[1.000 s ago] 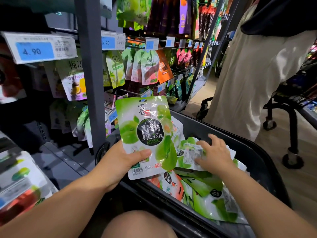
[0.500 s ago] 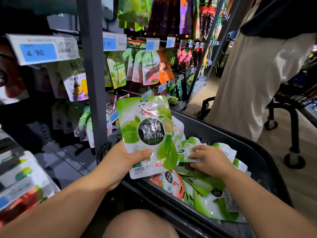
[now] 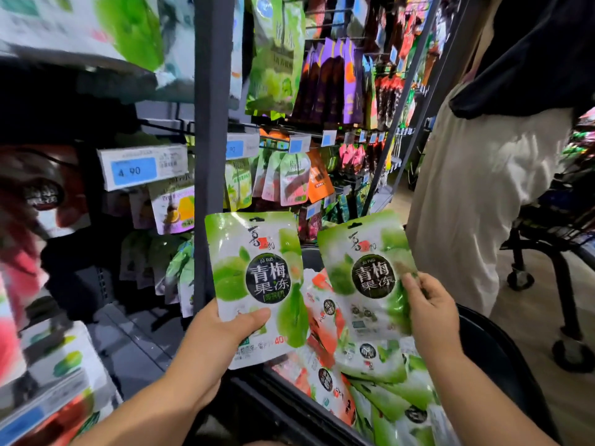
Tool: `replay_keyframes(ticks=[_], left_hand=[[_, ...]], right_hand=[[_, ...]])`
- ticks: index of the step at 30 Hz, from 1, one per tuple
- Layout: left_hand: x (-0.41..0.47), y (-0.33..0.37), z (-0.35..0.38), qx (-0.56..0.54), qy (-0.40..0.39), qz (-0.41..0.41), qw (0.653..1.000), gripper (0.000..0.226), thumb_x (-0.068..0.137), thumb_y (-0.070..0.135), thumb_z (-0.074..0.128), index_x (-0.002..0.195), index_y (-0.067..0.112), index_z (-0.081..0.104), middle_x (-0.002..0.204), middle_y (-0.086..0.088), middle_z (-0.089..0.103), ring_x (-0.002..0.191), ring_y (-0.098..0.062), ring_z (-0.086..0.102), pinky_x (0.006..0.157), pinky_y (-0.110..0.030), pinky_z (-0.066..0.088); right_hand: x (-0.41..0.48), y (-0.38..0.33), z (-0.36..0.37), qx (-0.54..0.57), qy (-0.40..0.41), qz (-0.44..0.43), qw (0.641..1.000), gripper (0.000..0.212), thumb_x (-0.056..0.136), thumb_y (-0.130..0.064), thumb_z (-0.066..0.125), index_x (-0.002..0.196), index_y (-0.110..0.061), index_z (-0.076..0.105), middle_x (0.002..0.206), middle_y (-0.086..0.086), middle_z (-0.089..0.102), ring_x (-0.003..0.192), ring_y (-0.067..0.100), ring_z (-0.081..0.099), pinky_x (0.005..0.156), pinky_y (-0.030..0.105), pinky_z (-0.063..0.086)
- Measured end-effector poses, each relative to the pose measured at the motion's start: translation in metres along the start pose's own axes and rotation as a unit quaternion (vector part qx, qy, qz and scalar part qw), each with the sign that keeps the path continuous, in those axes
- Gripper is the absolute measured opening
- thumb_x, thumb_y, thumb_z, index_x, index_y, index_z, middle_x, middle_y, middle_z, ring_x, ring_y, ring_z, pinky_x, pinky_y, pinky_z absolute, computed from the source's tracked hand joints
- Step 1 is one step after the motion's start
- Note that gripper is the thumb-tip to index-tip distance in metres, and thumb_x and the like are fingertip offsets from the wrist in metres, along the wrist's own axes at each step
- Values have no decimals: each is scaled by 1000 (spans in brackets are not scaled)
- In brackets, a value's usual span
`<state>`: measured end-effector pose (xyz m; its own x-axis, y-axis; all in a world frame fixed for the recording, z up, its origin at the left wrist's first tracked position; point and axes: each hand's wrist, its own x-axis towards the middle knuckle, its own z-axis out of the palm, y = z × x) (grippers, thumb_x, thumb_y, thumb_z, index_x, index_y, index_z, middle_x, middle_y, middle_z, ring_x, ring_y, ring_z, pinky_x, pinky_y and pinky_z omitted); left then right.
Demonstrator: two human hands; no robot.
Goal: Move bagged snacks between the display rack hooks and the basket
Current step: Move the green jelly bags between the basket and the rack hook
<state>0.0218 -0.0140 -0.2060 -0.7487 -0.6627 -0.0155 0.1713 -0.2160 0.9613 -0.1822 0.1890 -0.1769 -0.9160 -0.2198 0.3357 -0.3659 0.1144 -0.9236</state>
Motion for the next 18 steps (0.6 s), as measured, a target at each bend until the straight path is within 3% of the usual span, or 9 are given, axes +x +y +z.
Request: replay_keyframes(ticks=[2,5,7,10,13,16,18], left_hand=[[-2,10,-3,6,7,13,1000,58,54,35,83,108,17,71,106,-6,75,103,-30,69,101,-54,47],[-8,26,-4,15,29,32,999,52,61,30,78,112,22,67,107,2,75,105,-24,68,103,-50,47],[-16,38,-2,9,30,36,999,51,65,29,76,115,22,66,109,3,74,107,-23,68,104,-50,46],[-31,56,-4,34,37,54,997,40,74,33,78,112,33,67,110,9,73,108,-19,67,104,-50,46],[-46,73,-15,80,72,77,991,30,78,45,77,105,41,66,103,19,72,99,-7,67,92,-37,52],[-66,91,-25,112,114,100,982,23,84,38,73,107,38,66,100,21,73,96,-3,67,82,-28,51],[-80,103,-31,153,144,119,970,19,84,38,72,102,38,67,97,21,73,93,0,66,76,-21,48]], right_hand=[[-5,-22,8,85,-19,30,996,42,79,-58,69,83,-15,65,79,9,64,75,23,57,72,45,50],[-13,-51,26,205,-64,72,974,24,98,-31,57,88,-10,63,85,17,66,76,28,62,68,42,55],[-22,-68,41,235,-101,104,961,22,101,-24,51,92,-7,62,85,13,72,71,25,68,61,38,58],[-39,-87,69,270,-136,128,945,22,101,-23,51,100,-5,64,93,13,75,77,28,70,74,47,57],[-59,-104,93,271,-161,144,938,24,101,-26,52,99,-6,65,101,22,72,84,35,68,77,56,53],[-75,-121,107,282,-185,143,930,27,97,-30,58,99,-4,62,104,28,69,85,35,68,74,51,56],[-82,-132,111,302,-241,148,910,53,79,-40,75,116,-6,59,112,26,68,93,34,70,76,48,57]])
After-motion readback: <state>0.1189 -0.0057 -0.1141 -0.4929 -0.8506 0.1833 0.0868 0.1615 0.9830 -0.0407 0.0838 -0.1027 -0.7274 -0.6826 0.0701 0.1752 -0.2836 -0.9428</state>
